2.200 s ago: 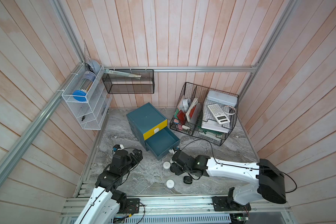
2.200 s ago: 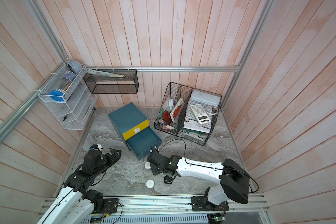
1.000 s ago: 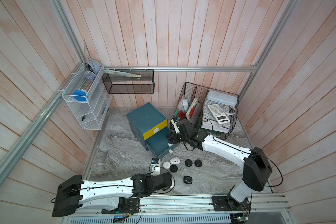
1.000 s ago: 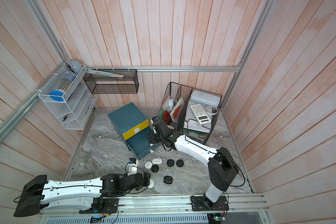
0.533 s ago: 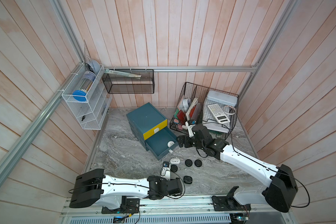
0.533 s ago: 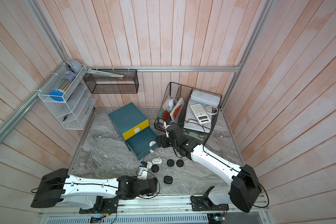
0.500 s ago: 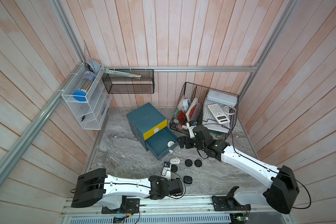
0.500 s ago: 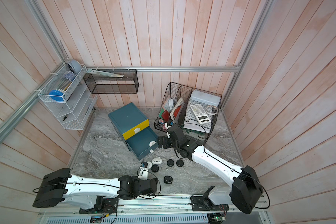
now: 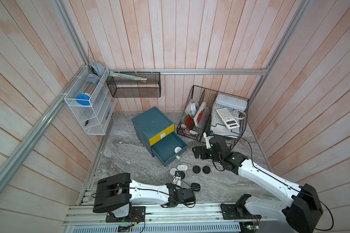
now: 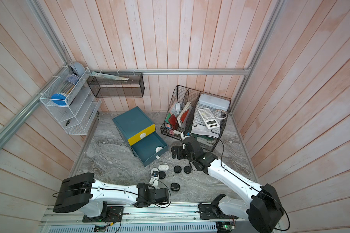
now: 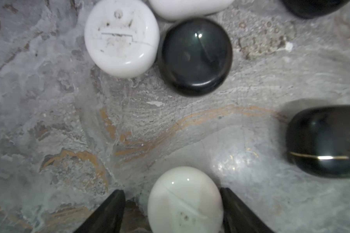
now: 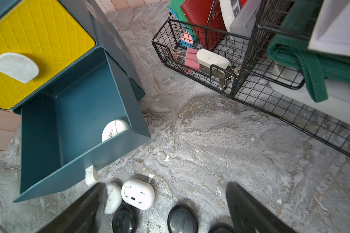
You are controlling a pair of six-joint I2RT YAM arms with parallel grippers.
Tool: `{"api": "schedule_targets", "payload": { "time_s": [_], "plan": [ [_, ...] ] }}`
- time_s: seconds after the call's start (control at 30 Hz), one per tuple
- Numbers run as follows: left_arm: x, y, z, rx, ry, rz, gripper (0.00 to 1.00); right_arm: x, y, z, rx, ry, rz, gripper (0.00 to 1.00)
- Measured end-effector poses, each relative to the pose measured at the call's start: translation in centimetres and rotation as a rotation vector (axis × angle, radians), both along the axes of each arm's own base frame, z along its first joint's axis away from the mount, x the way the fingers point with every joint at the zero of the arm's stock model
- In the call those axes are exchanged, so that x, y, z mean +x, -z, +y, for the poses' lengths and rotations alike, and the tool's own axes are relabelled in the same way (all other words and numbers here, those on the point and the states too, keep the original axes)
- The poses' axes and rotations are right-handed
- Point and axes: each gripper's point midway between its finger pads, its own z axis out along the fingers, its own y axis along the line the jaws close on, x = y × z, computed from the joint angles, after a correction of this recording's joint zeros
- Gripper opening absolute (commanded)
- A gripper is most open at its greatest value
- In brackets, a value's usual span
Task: Put the bluetooth earphones in the drawer according to color
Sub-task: Pick up the Bluetooth earphone from the center of the board, then place the bluetooth earphone in the drawer.
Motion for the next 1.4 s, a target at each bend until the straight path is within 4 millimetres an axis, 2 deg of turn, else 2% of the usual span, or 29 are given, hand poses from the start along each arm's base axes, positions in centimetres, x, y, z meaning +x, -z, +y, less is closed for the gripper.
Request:
{"api": "schedule_targets", "payload": {
  "time_s": [0.3, 0.5, 0.6, 0.73, 0.97, 1.07, 1.4],
  "plan": [
    [0.6, -0.1, -0.3, 0.014, 0.001, 0.013, 0.49, -0.3, 0.6, -0.1, 0.005, -0.007, 0.014, 0.98],
    [0.9, -0.7, 0.1, 0.045, -0.003, 0.007, 0.46, -0.9, 1.6, -0.3, 0.001, -0.017, 0.033, 0.98],
    [1.4, -1.7, 0.4, 0.049, -0.008, -0.004, 0.45, -1.3, 2.6, -0.3, -0.001, -0.027, 0.05, 0.98],
    [2.6, -4.7, 1.1, -0.005, -0.027, -0.034, 0.45, -2.0, 4.0, -0.3, -0.001, -0.051, 0.073, 0.98],
    [5.6, -13.3, 1.6, -0.191, -0.075, -0.139, 0.45, -3.1, 6.1, 0.6, 0.027, -0.121, 0.104, 0.98],
    [7.3, -16.0, 2.4, -0.239, -0.104, -0.181, 0.45, -3.4, 7.0, 0.9, 0.03, -0.141, 0.107, 0.98],
    [14.1, -19.8, 6.8, -0.188, -0.216, -0.281, 0.45, -4.5, 9.4, 2.8, -0.051, -0.225, 0.095, 0.98]
  ]
}}
